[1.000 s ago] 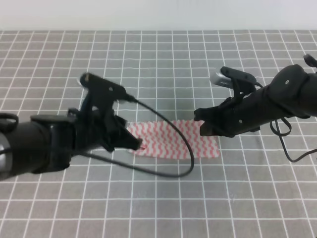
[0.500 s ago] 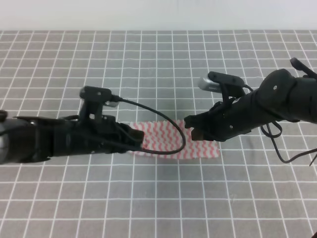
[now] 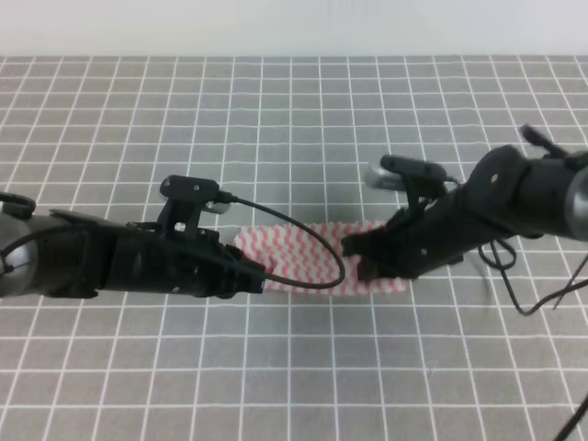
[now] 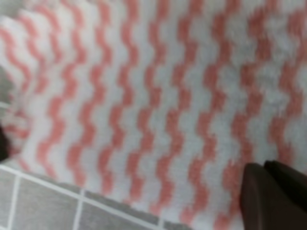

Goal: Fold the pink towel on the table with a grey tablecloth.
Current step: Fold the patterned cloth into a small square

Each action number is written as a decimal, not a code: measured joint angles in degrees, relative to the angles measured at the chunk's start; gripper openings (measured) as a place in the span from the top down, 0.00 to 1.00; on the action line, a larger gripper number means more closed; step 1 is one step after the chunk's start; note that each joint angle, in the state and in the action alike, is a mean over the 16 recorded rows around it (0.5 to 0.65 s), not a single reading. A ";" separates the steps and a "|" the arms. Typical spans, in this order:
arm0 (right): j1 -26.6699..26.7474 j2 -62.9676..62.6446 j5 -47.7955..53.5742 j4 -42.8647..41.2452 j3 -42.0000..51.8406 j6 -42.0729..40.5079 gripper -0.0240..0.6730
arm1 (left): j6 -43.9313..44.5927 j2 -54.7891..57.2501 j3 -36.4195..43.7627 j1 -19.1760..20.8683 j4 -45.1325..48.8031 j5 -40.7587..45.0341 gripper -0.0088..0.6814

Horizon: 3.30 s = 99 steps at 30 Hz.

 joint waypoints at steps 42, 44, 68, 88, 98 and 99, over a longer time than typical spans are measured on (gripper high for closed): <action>0.02 2.66 0.09 0.38 -0.01 0.02 0.99 | -21.07 2.97 -8.30 -0.06 23.05 2.27 0.99; 0.02 2.66 0.08 0.38 -0.01 0.02 0.99 | -21.32 3.48 -8.37 -0.07 23.75 2.79 0.99; 0.01 2.73 0.04 0.40 -0.06 0.00 0.99 | -40.18 1.20 -8.57 -0.11 46.72 5.90 0.99; 0.01 2.76 0.01 0.45 -0.08 0.00 0.99 | -37.99 -0.42 -8.48 -0.07 39.37 2.18 0.75; 0.01 2.76 0.00 0.46 -0.08 0.01 0.99 | -36.80 1.83 -8.48 -0.06 35.57 3.99 0.61; 0.01 2.75 0.02 0.44 -0.06 0.01 0.99 | -36.63 2.02 -8.48 -0.06 35.52 4.11 0.61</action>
